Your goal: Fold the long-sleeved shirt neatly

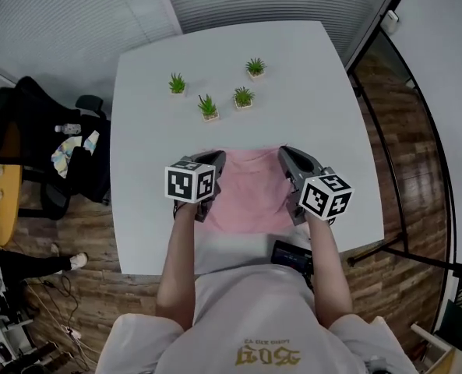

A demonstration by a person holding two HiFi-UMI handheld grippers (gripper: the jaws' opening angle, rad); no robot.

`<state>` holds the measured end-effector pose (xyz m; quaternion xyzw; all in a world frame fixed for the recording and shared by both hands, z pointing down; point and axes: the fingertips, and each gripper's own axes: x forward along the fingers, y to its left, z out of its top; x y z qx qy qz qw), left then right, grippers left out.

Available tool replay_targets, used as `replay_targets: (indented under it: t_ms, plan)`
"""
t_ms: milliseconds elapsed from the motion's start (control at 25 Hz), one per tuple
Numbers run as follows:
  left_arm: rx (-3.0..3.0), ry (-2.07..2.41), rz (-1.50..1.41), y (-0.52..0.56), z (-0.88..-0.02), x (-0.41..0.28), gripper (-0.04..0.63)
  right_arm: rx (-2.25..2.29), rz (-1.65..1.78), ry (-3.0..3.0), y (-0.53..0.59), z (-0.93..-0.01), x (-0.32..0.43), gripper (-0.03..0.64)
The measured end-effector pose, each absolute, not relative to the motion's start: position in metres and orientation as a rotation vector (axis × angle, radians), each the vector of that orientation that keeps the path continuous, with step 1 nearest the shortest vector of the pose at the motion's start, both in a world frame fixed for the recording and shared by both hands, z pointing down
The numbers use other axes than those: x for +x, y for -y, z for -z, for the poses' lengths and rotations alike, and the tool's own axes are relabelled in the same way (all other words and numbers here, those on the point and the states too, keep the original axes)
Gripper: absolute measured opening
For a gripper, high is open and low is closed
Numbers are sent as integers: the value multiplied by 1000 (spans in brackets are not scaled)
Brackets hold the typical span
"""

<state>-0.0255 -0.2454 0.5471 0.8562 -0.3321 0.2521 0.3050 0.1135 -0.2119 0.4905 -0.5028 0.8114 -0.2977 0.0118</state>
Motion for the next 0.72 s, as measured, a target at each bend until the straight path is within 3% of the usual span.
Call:
replay_targets:
  t_ms: [440,720]
  plan:
    - [2448,871,-318,180,-448,-43,8,-1822,667,-2496,142,-438,92,14]
    - [2518,920,-291,157,-428,-54,8,-1907,637,-2401,108,-431,86,14]
